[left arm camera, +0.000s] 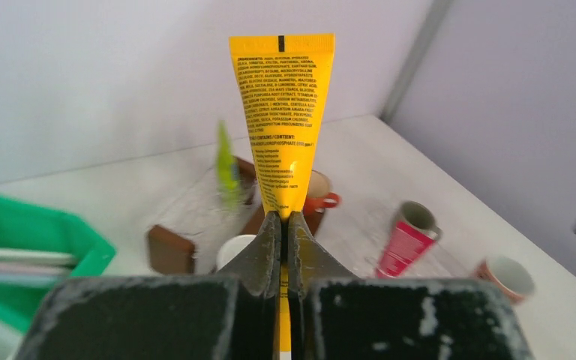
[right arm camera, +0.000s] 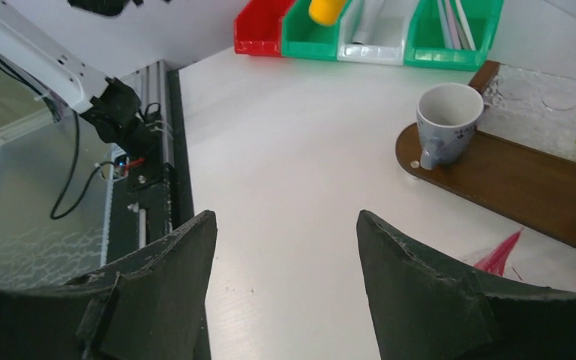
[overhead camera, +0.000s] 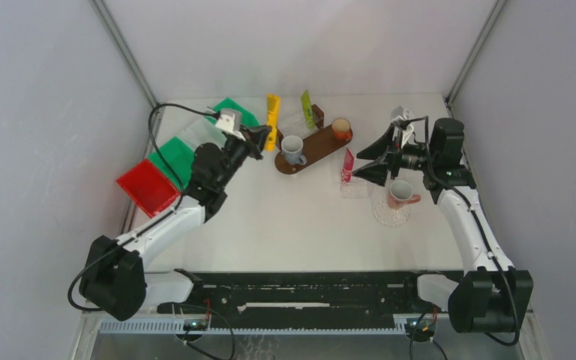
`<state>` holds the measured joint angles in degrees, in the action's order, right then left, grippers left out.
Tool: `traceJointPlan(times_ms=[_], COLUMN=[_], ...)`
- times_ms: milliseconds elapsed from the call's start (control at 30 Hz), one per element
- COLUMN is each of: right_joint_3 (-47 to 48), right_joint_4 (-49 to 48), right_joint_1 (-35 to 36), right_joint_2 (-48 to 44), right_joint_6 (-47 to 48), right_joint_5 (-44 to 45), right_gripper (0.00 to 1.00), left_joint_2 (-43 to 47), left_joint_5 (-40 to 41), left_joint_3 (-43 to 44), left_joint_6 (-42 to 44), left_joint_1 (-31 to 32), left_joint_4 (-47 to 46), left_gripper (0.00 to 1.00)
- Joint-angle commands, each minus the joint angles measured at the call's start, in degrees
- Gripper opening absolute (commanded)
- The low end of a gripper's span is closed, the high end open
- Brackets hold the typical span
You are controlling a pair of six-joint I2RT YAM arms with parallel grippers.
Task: Prepare toiletry sets of a toothbrush and toothpaste on the tray
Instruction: Pick up the toothpaste from the storage box, then place the toothpaste in the toothpaste holder.
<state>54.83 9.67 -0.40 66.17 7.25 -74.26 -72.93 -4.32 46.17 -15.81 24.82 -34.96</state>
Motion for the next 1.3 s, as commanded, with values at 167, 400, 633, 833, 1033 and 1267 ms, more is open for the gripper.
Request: traceJointPlan(times_ms=[167, 400, 633, 833, 1033, 1267], right_joint_3=[-0.2, -2.1, -2.8, -3.1, -3.1, -3.1], right_joint_4=[-16.6, -22.6, -22.0, -19.5, -18.5, -18.4], right_joint_1=[-0.1, 2.5, 6.6, 8.9, 11.7, 12.0], right_joint_2=[-1.2, -0.1, 1.4, 3.4, 5.2, 5.9], right_joint_6=[-18.1, -26.3, -27.6, -27.5, -27.3, -28.2], right_joint_5=[-4.1, 0.8, 6.3, 13.7, 15.5, 15.7], right_gripper=[0.8, 1.0, 1.0, 0.95, 0.86, 0.64], left_joint_2=[4.1, 0.7, -2.4, -3.0, -3.7, -4.4], left_joint_5=[0.6, 4.0, 7.3, 7.5, 8.9, 10.7], left_joint_3=[-5.3, -4.5, -1.5, -1.4, -1.2, -0.7], left_joint_6=[16.7, 26.0, 32.9, 34.0, 35.4, 36.6], left_joint_1=[17.1, 25.4, 30.0, 30.8, 31.7, 32.3], left_joint_4=[-8.9, -8.1, -4.3, -4.2, -4.2, -4.2], left_gripper=[0.0, 0.0, 0.0, 0.0, 0.0, 0.0])
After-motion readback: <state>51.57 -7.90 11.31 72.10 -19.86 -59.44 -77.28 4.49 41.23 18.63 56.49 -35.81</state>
